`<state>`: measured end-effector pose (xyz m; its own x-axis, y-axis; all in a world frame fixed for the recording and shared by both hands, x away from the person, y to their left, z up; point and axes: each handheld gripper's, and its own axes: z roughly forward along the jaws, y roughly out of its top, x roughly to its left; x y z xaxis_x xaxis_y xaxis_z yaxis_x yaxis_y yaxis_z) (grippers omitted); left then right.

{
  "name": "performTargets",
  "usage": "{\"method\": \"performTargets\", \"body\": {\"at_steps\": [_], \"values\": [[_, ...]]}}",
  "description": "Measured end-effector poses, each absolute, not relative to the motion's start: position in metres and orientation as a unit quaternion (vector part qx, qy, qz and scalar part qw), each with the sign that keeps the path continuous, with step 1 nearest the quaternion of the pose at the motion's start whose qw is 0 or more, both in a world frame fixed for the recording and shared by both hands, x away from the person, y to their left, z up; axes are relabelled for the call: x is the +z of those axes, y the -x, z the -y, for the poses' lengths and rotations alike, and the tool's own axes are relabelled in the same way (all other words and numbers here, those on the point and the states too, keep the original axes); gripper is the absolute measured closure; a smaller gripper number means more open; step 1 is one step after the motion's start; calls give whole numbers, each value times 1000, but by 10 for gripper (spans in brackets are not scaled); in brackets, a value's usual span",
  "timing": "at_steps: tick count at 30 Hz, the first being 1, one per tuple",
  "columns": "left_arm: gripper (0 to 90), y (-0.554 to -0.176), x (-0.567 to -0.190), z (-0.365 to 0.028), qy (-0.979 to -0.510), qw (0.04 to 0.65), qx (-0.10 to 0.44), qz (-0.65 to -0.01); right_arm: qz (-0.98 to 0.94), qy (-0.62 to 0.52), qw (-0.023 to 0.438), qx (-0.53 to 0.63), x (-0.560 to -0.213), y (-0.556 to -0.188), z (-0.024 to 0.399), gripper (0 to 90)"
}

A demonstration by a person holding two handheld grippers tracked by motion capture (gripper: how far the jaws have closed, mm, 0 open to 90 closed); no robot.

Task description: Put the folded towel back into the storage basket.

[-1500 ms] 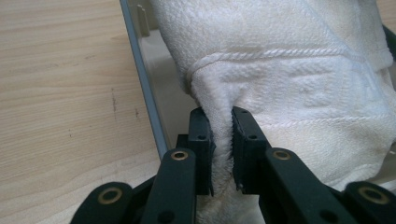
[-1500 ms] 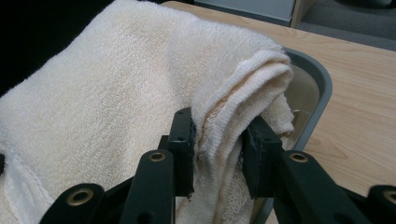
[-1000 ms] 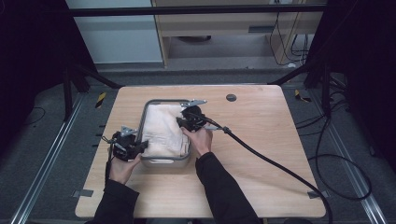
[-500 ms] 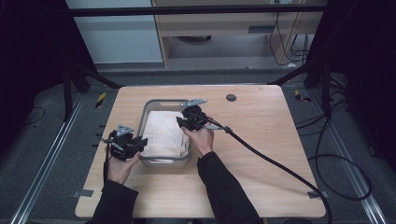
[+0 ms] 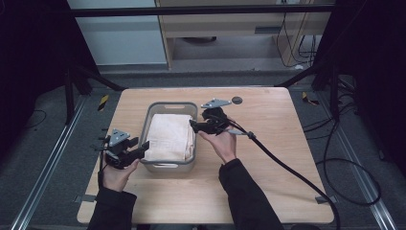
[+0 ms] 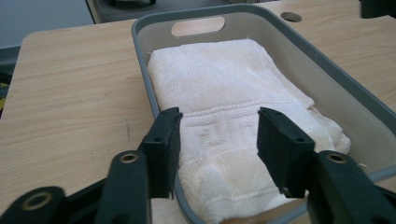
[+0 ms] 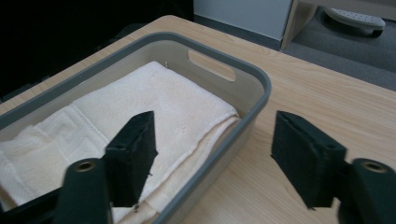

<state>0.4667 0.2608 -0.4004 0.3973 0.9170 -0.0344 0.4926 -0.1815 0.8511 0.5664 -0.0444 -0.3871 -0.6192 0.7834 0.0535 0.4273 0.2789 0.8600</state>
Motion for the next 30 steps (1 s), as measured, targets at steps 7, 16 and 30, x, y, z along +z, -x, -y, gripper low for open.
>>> {"method": "performTargets", "body": {"at_steps": [7,16,30], "values": [[371,-460,-402,-267,-717,425,264,-485,-772,-389,197,463,-383,-546,79,221],[293,-448,-411,-269,-724,429,270,-467,-763,-392,194,476,-394,-510,133,195],[204,-427,-436,-298,-723,426,279,-466,-747,-448,190,453,-440,-473,218,163]]}}
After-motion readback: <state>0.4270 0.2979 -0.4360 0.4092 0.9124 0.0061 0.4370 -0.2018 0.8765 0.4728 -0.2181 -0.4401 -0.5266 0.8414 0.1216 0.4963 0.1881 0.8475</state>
